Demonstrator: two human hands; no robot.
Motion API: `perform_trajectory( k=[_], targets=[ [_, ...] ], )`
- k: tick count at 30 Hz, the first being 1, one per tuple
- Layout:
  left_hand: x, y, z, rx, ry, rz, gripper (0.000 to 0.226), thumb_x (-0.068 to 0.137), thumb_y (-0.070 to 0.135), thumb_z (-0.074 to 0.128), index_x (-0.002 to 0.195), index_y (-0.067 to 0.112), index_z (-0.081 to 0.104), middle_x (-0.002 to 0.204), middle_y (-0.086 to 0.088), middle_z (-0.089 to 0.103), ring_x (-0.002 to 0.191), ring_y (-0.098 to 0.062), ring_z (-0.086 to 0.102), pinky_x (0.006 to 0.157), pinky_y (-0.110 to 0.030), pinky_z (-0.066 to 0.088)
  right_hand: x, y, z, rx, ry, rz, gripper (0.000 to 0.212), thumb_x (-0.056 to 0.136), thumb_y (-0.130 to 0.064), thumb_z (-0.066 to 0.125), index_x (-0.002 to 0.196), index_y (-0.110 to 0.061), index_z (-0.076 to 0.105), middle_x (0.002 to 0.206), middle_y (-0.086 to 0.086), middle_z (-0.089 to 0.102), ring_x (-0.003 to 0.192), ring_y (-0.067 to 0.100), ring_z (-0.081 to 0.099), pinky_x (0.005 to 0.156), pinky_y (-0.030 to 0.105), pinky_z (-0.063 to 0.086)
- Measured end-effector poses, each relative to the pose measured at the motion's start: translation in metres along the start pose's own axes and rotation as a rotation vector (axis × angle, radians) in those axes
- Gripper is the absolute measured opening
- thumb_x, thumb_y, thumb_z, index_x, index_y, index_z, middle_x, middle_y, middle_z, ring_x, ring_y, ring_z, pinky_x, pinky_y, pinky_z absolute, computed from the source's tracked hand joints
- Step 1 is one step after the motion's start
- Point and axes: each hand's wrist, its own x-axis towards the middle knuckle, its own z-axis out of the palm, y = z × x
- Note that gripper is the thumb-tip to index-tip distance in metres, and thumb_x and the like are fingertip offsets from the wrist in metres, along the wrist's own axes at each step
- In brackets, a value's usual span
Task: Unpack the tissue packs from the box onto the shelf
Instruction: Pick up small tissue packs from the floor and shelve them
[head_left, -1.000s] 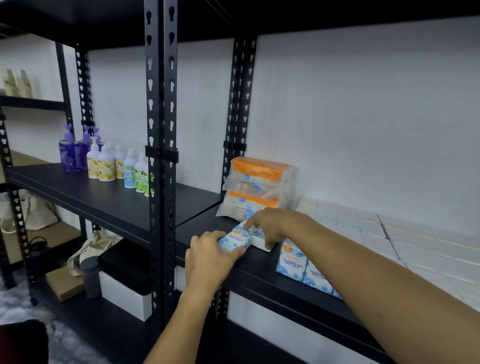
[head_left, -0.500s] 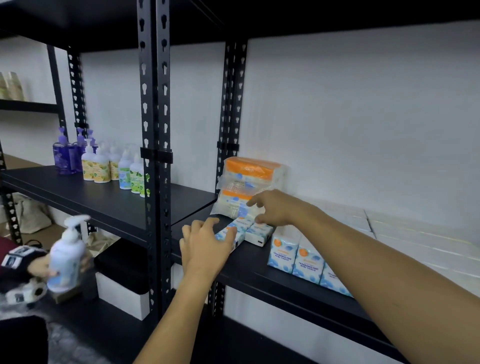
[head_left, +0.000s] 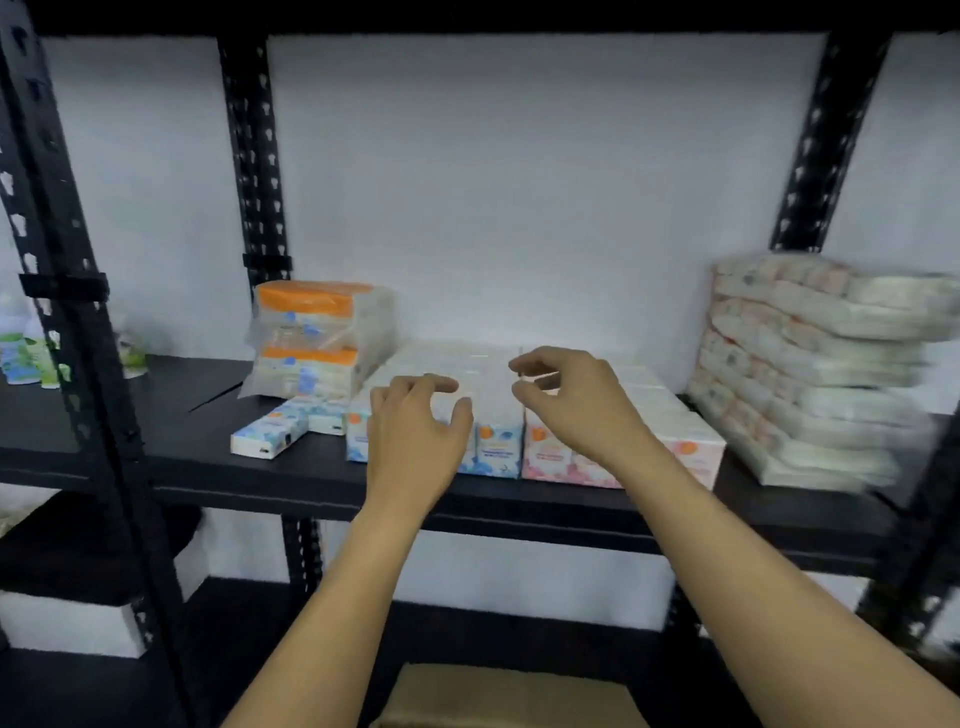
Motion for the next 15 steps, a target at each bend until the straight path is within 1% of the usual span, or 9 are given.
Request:
perform_trajectory(
  k=[2,3,5,7,8,10,11,13,15],
  targets=[
    [-0.023,0.030,0.030,-0.088,-0.069,0.078,0.021,0.091,0.032,0.056,0.109,0.027,0.065,0.115,0.008,0.057,0.110,-0.006,0.038,0.088,-0.017,0.037,-0.039,0.030,-0.025,0.066,0.094,0.082,0.024,0.089,-0.027,0.065,0.112,-0.032,0.070,0.113,-0.015,0.068,0.099,0.002,0.064,0.083,0.025,0.053],
    [-0.036,0.045,0.046,-0.131,-0.108,0.111,0.019,0.091,0.032,0.055,0.106,0.029,0.065,0.112,0.011,0.057,0.109,-0.005,0.040,0.089,-0.017,0.038,-0.059,0.045,-0.038,0.087,0.133,0.124,0.023,0.089,-0.026,0.065,0.110,-0.033,0.070,0.111,-0.018,0.067,0.097,-0.001,0.064,0.082,0.022,0.053],
    [-0.064,0.073,0.077,-0.221,-0.183,0.170,0.015,0.091,0.032,0.055,0.101,0.030,0.066,0.106,0.016,0.058,0.109,-0.004,0.045,0.093,-0.019,0.038,-0.102,0.077,-0.062,0.101,0.190,0.203,0.021,0.090,-0.025,0.065,0.108,-0.034,0.070,0.108,-0.022,0.067,0.095,-0.008,0.063,0.076,0.011,0.049],
    [-0.095,0.101,0.109,-0.294,-0.273,0.228,0.013,0.092,0.030,0.056,0.099,0.031,0.067,0.103,0.019,0.059,0.108,-0.001,0.049,0.093,-0.016,0.038,-0.148,0.109,-0.087,0.099,0.247,0.279,0.019,0.092,-0.024,0.066,0.108,-0.033,0.071,0.103,-0.024,0.069,0.092,-0.011,0.062,0.073,0.008,0.048],
    [-0.111,0.114,0.125,-0.324,-0.338,0.250,0.013,0.092,0.029,0.056,0.100,0.031,0.067,0.102,0.020,0.060,0.107,0.001,0.050,0.091,-0.014,0.038,-0.172,0.125,-0.097,0.098,0.279,0.320,0.019,0.092,-0.023,0.066,0.107,-0.033,0.071,0.100,-0.023,0.069,0.091,-0.011,0.062,0.071,0.008,0.049],
    [-0.145,0.137,0.155,-0.390,-0.519,0.270,0.014,0.093,0.027,0.057,0.100,0.033,0.067,0.099,0.021,0.061,0.103,0.001,0.052,0.085,-0.011,0.039,-0.221,0.158,-0.113,0.102,0.333,0.404,0.018,0.093,-0.020,0.066,0.105,-0.032,0.072,0.097,-0.021,0.071,0.089,-0.008,0.064,0.068,0.009,0.050],
    [-0.162,0.147,0.171,-0.409,-0.620,0.280,0.014,0.093,0.028,0.057,0.100,0.035,0.067,0.098,0.022,0.061,0.101,0.002,0.053,0.082,-0.010,0.039,-0.246,0.175,-0.118,0.103,0.357,0.450,0.018,0.093,-0.019,0.066,0.105,-0.031,0.072,0.096,-0.020,0.072,0.088,-0.007,0.065,0.070,0.010,0.050],
    [-0.197,0.164,0.204,-0.420,-0.786,0.298,0.014,0.093,0.031,0.056,0.099,0.037,0.067,0.097,0.023,0.062,0.098,0.001,0.055,0.081,-0.012,0.041,-0.294,0.208,-0.126,0.090,0.387,0.546,0.019,0.092,-0.018,0.066,0.105,-0.030,0.073,0.096,-0.019,0.074,0.089,-0.007,0.066,0.077,0.013,0.051],
    [-0.230,0.178,0.236,-0.435,-0.915,0.280,0.013,0.093,0.033,0.056,0.099,0.038,0.066,0.095,0.020,0.062,0.095,0.001,0.056,0.082,-0.016,0.044,-0.340,0.241,-0.130,0.079,0.404,0.657,0.019,0.091,-0.017,0.067,0.105,-0.030,0.072,0.095,-0.019,0.073,0.086,-0.007,0.067,0.075,0.012,0.051]
  ],
)
